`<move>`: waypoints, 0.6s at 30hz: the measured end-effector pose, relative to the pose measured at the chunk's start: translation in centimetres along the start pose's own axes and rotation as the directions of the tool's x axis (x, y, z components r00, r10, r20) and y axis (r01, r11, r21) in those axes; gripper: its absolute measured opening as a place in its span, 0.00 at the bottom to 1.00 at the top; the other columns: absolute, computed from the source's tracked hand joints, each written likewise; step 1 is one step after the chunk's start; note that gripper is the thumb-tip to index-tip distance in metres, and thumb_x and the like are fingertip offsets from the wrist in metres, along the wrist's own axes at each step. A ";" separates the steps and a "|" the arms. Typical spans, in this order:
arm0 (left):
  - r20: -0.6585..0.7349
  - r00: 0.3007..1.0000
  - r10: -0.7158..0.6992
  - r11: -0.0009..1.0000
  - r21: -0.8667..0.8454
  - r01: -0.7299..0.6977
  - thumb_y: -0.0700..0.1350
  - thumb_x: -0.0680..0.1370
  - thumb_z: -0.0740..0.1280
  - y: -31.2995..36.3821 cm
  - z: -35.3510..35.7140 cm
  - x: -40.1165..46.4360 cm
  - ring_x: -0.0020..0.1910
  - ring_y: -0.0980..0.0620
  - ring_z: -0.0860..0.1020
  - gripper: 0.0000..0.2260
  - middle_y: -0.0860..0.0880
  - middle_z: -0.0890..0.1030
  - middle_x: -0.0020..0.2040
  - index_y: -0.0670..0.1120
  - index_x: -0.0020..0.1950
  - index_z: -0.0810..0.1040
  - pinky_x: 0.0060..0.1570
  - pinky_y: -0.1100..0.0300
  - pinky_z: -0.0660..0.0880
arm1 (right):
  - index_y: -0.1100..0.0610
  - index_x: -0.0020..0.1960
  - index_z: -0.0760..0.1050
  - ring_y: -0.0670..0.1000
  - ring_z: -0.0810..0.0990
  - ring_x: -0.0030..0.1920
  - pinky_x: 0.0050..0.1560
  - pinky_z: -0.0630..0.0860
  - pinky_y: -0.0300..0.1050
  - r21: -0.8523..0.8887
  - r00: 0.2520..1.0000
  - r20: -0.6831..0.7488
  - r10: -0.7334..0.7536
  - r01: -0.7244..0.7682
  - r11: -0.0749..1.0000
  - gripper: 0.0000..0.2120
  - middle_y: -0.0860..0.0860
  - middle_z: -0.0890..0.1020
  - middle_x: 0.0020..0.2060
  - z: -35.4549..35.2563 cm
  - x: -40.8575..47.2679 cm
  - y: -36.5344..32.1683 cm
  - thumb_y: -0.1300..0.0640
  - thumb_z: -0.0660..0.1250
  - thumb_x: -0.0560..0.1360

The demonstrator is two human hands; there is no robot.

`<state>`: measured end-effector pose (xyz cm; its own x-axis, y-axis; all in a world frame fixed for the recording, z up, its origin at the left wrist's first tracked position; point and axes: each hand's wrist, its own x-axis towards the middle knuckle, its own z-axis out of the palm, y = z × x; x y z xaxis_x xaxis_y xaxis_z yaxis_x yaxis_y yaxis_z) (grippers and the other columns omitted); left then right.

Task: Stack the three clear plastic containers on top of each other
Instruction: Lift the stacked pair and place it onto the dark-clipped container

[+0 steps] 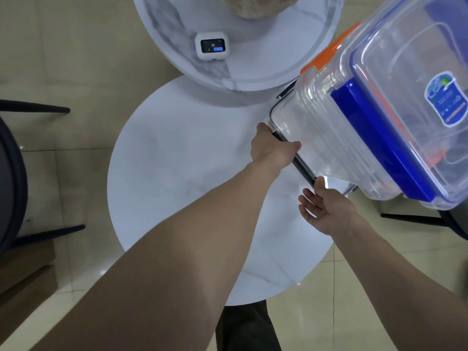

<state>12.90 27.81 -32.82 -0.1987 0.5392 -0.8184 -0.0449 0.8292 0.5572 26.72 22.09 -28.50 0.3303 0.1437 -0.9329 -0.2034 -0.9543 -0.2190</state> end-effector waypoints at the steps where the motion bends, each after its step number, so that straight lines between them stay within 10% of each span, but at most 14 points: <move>1: -0.001 1.000 0.003 1.000 0.001 -0.003 0.46 0.68 0.78 0.1 0.0 0.1 0.48 0.42 0.83 0.24 0.46 0.79 0.50 0.43 0.57 0.70 0.50 0.46 0.83 | 0.52 0.48 0.77 0.51 0.82 0.48 0.51 0.76 0.50 -0.002 1.000 0.004 -0.001 0.001 1.000 0.08 0.52 0.82 0.47 0.0 0.0 -0.1 0.48 0.67 0.78; 18: 0.002 1.000 0.013 0.999 -0.036 -0.013 0.45 0.68 0.78 0.2 0.6 1.3 0.49 0.42 0.82 0.24 0.47 0.77 0.47 0.43 0.56 0.69 0.50 0.47 0.83 | 0.52 0.49 0.77 0.51 0.82 0.47 0.52 0.77 0.50 0.011 1.000 0.021 -0.008 0.008 1.000 0.07 0.52 0.83 0.48 0.2 0.2 -0.3 0.48 0.67 0.78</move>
<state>13.23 28.72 -33.86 -0.1970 0.5506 -0.8112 -0.0775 0.8161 0.5727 26.72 22.46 -28.68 0.3120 0.1567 -0.9371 -0.2114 -0.9501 -0.2293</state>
